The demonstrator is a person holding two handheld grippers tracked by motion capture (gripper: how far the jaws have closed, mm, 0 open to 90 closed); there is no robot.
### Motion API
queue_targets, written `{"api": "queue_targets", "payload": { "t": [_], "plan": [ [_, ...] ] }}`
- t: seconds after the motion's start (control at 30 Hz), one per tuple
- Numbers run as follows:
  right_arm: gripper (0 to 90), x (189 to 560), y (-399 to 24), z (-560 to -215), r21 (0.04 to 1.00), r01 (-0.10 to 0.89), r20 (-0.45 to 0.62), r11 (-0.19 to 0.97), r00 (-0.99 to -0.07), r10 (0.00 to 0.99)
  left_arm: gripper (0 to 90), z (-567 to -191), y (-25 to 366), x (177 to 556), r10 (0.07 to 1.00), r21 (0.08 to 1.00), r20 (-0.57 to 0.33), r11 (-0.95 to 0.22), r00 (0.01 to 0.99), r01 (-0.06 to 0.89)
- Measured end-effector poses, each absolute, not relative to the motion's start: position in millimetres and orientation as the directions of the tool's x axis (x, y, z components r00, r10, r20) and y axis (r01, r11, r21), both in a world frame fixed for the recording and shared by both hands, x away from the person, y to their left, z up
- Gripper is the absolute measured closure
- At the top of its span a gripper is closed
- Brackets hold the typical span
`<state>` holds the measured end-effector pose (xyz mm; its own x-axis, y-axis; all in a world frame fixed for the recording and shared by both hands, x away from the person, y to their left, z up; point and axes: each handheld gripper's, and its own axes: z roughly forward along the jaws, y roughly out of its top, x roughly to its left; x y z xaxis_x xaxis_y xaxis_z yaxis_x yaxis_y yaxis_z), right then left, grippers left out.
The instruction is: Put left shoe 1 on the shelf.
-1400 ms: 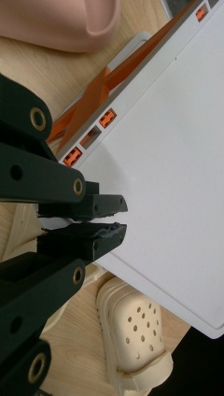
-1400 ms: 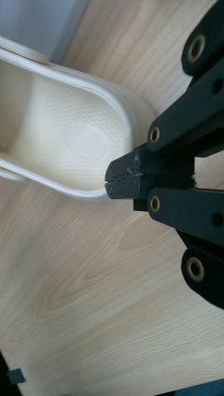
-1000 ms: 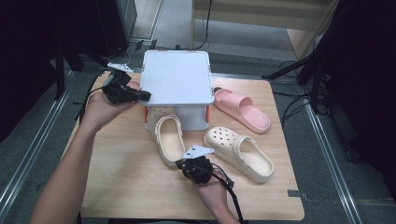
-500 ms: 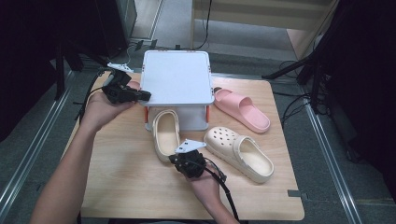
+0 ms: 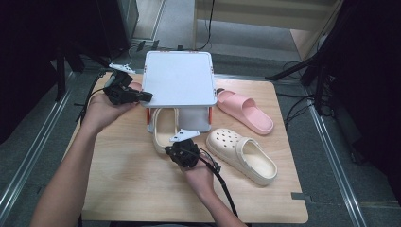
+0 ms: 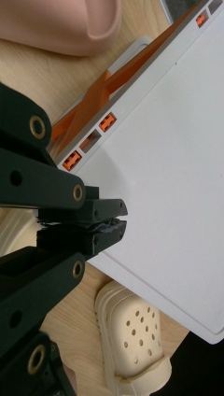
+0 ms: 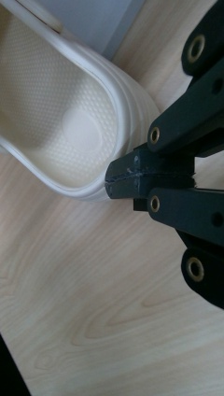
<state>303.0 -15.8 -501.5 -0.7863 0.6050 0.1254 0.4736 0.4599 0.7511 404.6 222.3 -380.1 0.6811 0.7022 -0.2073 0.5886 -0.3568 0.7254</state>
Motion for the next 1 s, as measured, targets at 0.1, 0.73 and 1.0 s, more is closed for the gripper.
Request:
{"api": "queue_targets", "payload": {
  "t": [0.1, 0.73, 1.0],
  "plan": [
    [90.0, 311.2, -10.5, -499.9, 0.754, 0.480, 0.135, 0.448, -0.780, 0.611, 87.7, -380.2, 222.5, 404.7, 0.701, 0.725, -0.208, -0.357, 0.682, 0.589],
    [90.0, 350.4, 15.8, -498.7, 0.764, 0.474, 0.129, 0.437, -0.777, 0.616, 88.5, -381.8, 225.4, 406.5, 0.694, 0.726, -0.236, -0.339, 0.680, 0.599],
    [90.0, 366.5, 29.4, -498.7, 0.766, 0.475, 0.101, 0.433, -0.755, 0.648, 88.5, -381.8, 225.4, 406.4, 0.696, 0.726, -0.235, -0.338, 0.678, 0.598]
  ]
}}
